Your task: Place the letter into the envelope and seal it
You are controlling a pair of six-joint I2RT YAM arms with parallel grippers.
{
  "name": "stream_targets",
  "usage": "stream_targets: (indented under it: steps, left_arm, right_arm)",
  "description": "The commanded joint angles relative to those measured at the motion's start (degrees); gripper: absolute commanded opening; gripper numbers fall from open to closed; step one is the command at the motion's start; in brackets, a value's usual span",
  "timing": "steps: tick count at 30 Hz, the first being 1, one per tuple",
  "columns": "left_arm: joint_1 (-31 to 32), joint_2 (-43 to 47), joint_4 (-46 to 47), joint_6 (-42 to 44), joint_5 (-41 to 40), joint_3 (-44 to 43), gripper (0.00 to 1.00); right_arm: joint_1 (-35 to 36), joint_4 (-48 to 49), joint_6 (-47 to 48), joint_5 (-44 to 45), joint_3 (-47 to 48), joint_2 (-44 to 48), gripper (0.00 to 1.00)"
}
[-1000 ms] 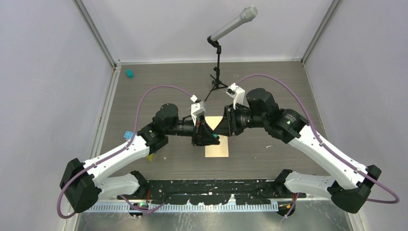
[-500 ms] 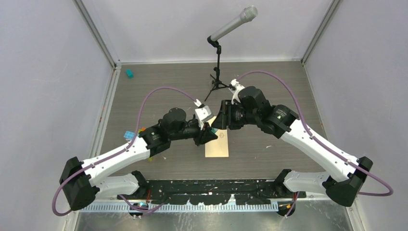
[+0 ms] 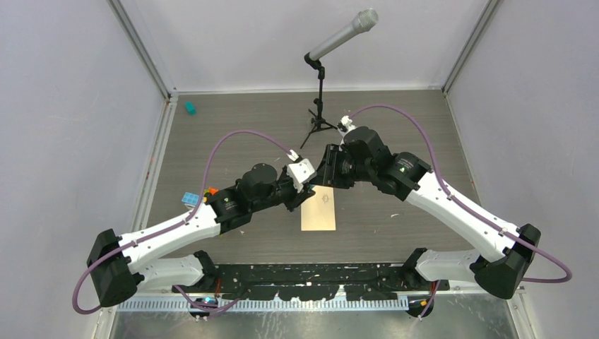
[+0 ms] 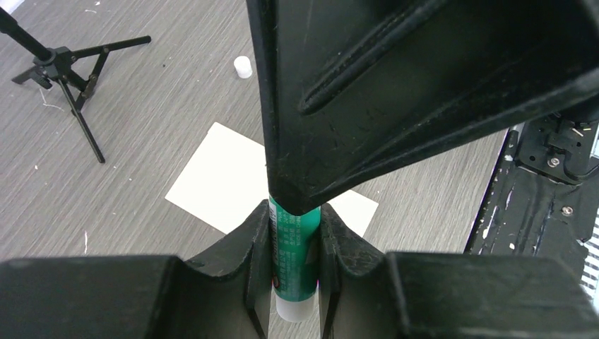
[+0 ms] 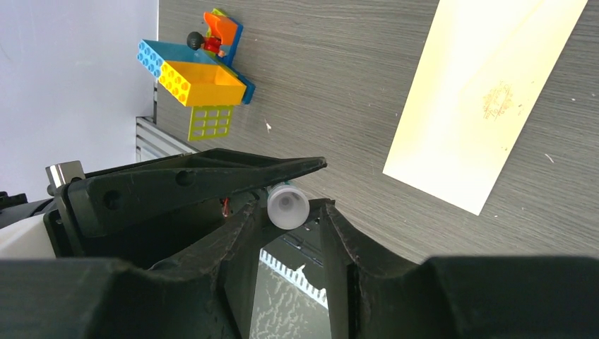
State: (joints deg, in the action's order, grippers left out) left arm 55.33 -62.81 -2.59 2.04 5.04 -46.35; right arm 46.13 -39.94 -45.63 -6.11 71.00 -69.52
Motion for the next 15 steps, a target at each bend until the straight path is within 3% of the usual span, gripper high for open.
stream_targets:
  steps: [1, 10, 13, 15]
  left_arm:
    - [0.0, 1.0, 3.4, 0.9, -1.8, -0.6, 0.0]
    - [-0.2, 0.5, 5.0, -1.6, 2.0, -0.2, 0.0]
    - [-2.3, 0.6, 5.1, -6.3, 8.9, -0.4, 0.0]
    - [-5.2, 0.8, 6.8, -10.4, 17.7, 0.1, 0.0]
  right_arm:
    - [0.3, 2.4, -1.0, 1.2, 0.2, 0.0, 0.4]
    - [0.2, 5.1, -0.2, -2.4, -0.9, -0.5, 0.18]
    - [0.1, 5.3, 5.2, -4.7, -0.7, 0.0, 0.11]
    - [0.0, 5.3, 10.3, -7.9, -0.5, 0.4, 0.08]
